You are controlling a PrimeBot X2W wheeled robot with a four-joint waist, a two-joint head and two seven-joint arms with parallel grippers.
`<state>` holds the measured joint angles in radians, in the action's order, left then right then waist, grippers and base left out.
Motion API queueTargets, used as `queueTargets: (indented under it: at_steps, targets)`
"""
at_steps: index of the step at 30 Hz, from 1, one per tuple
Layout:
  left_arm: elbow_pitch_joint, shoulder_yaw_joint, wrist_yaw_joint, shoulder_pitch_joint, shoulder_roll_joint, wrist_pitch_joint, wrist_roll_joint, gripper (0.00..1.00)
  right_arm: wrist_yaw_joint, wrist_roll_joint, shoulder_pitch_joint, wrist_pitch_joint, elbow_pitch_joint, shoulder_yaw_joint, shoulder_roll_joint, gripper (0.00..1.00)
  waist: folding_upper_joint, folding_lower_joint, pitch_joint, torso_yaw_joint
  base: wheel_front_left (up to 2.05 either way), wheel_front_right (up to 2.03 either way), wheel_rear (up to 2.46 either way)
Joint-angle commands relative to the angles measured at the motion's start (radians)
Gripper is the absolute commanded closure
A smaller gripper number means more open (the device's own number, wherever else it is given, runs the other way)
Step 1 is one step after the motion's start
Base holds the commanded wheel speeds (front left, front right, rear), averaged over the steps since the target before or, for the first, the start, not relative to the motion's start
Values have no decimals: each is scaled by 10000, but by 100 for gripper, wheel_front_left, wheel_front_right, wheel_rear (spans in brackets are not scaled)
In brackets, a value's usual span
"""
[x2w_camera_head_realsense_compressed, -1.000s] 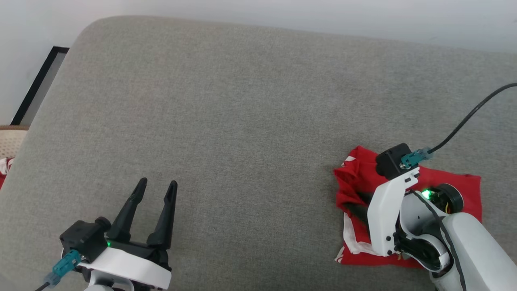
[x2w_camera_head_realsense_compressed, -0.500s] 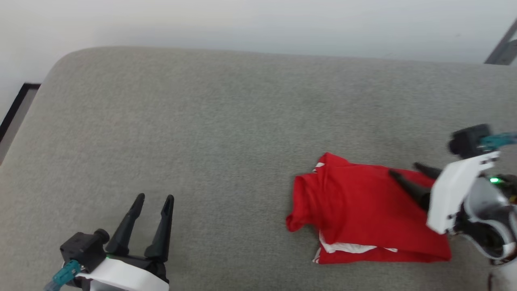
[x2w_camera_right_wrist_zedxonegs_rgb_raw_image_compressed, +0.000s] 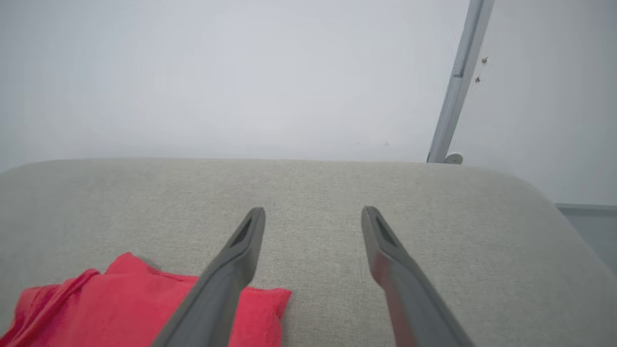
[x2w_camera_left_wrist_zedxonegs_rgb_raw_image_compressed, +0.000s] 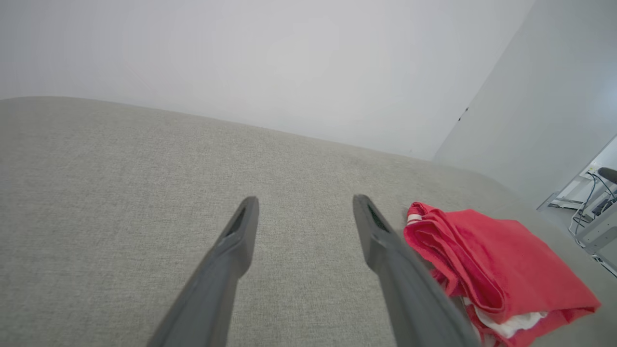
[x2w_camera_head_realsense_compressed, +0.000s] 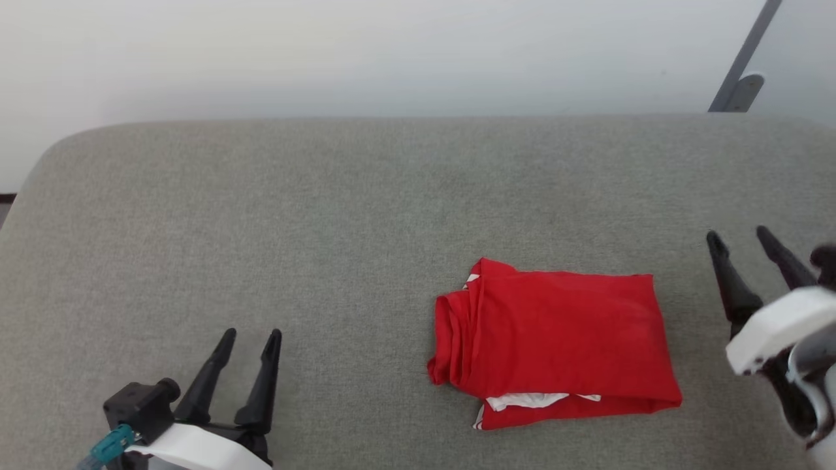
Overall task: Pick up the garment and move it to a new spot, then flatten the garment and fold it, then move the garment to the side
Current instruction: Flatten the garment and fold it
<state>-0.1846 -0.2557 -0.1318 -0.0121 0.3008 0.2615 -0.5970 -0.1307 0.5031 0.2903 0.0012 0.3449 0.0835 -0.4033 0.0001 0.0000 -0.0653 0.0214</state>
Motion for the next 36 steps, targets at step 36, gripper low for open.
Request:
queueTargets:
  at_steps: [36]
  targets:
    - [1829,2266,22,3000,-880,49,1587,0,0,-2166,-4159,-2578,-2167,-1977,2139,0,-1,0,637,-25,0,0,0]
